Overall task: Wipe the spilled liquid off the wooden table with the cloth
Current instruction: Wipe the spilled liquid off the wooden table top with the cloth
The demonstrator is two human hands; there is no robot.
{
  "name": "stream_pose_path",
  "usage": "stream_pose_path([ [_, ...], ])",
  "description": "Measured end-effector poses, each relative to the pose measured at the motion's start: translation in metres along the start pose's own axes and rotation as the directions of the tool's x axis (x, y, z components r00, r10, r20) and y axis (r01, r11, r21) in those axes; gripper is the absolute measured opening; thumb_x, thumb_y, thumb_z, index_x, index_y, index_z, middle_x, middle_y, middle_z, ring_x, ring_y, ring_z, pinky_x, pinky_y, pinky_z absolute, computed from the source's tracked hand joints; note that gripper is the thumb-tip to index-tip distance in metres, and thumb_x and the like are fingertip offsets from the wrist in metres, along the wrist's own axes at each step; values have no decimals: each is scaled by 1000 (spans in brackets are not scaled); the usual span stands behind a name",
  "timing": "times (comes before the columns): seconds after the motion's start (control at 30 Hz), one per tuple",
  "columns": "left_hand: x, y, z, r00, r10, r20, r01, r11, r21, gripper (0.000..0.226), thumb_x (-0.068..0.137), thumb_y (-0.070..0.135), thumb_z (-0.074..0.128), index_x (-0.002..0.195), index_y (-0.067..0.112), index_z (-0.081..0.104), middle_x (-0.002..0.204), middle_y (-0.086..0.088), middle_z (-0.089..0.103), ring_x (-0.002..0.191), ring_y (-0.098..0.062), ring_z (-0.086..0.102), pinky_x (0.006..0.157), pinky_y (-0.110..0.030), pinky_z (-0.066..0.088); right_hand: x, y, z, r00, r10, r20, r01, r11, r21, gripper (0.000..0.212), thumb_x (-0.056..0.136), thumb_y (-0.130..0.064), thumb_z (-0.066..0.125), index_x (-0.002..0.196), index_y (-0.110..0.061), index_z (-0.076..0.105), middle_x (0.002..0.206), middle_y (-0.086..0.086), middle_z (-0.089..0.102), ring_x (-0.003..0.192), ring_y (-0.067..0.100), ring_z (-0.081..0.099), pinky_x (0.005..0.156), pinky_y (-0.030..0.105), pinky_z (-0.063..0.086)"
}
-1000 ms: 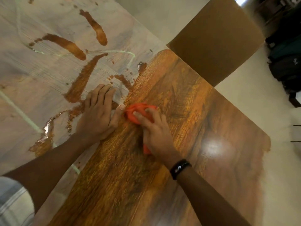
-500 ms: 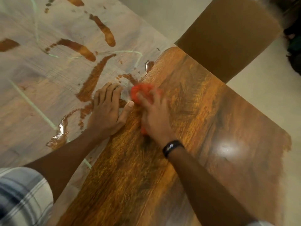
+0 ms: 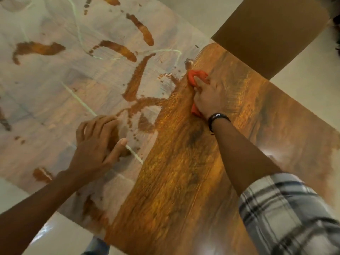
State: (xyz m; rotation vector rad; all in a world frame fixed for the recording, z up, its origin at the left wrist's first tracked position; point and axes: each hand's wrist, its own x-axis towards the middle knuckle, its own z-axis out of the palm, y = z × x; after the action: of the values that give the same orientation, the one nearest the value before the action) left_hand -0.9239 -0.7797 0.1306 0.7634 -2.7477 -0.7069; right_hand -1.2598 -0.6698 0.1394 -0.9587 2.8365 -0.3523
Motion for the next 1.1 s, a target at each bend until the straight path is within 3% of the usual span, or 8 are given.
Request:
stream_pose_path([
  [0.23,-28,-26,-1,999,15,44,-14,1000,-12,77,97,63,27,146,5,40,150,-17,43,144,-37,35,117,-58,22,-152,-81,43,944,-326,55,320,943,97,51,97,-25,52,145,-36,42,150,6,30,124,31,37,101,44,47],
  [0.43,-29,-30,-1,1000,12,3,-12,995,-99,84,98,66,23,146,-1,42,150,-20,44,144,-38,36,120,-54,21,-290,-108,53,756,-611,235,589,791,162,44,97,-40,40,140,-33,49,141,6,46,109,29,55,85,38,55],
  [0.53,-28,-29,-2,1000,-3,17,5,993,-122,88,96,70,22,146,0,41,151,-20,43,145,-36,34,121,-53,20,-246,-89,38,810,-563,164,549,826,126,42,102,-35,31,139,-34,51,142,5,45,109,27,51,84,35,53],
  [0.67,-29,-30,-1,999,5,38,0,991,-131,88,96,71,20,146,1,40,151,-19,42,146,-35,32,121,-55,18,-143,-45,22,976,-209,63,204,976,83,49,100,-16,42,144,-36,48,150,9,36,119,30,39,98,47,46],
  [0.77,-29,-31,-1,999,3,43,2,992,-128,85,96,69,21,147,3,39,153,-17,41,147,-33,30,122,-53,16,-116,-44,20,997,-80,2,80,994,72,45,101,-16,45,143,-32,51,150,13,35,124,36,37,103,52,41],
  [0.87,-29,-31,0,1000,-12,26,15,988,-153,81,96,66,25,148,5,39,153,-16,40,148,-32,30,121,-55,18,-166,-78,33,974,-228,3,228,974,10,46,101,-19,45,146,-29,47,151,13,35,125,36,38,103,49,43],
  [1.0,-30,-31,-1,1000,-29,-11,26,985,-172,79,96,63,29,146,2,41,151,-17,43,145,-32,34,120,-56,22,-311,-129,66,840,-526,128,528,849,21,54,95,-23,55,147,-26,44,146,9,42,122,33,45,92,44,50],
  [1.1,-29,-31,-1,1000,-13,-14,10,980,-199,80,97,65,26,144,2,42,148,-18,45,143,-34,36,118,-57,24,-381,-139,73,819,-540,193,532,842,96,61,87,-16,48,146,-30,42,142,9,42,108,31,47,81,40,56],
])
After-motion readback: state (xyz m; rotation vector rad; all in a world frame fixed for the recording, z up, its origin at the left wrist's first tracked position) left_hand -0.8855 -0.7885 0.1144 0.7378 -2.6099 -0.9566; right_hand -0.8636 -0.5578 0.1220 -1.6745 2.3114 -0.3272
